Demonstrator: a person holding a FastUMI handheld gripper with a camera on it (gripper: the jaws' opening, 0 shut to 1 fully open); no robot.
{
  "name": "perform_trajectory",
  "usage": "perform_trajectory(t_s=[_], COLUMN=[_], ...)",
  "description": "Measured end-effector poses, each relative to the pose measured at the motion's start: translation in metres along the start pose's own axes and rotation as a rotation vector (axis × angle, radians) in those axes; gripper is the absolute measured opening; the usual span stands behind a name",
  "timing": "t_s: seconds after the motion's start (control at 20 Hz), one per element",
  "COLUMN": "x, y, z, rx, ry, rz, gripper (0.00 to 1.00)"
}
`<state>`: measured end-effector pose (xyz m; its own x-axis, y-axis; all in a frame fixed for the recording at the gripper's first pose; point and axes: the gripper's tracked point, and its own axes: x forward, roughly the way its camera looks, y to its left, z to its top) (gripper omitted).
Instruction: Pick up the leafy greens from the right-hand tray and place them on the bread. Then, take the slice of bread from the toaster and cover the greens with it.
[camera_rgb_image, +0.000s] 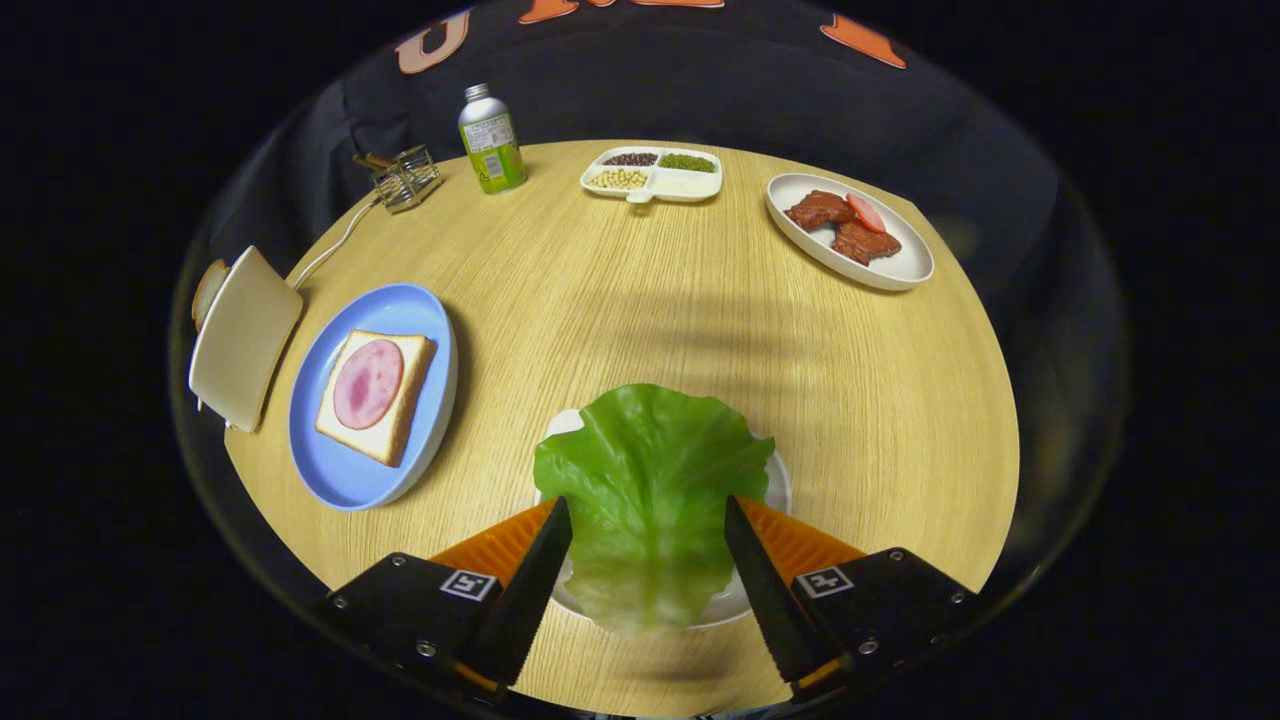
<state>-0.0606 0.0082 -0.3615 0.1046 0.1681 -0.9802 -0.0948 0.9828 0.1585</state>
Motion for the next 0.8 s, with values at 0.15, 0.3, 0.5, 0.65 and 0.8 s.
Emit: perform_trajectory(t_s=[0.15, 0.3, 0.5, 0.65, 0.8], x=[0.006, 0.008, 0.009, 0.01, 0.01], y=[0.002, 0.002, -0.005, -0.018, -0.025], z=[-0.01, -0.006, -0.005, -0.005, -0.004], rx=[-0.013, -0.013, 0.011, 0.077, 0.15], ry=[0.032, 0.02, 0.02, 0.023, 0.017], rz=[-0.008, -0.013, -0.033, -0.043, -0.015], gripper=[0.89, 0.86, 0.77, 0.55, 0.27])
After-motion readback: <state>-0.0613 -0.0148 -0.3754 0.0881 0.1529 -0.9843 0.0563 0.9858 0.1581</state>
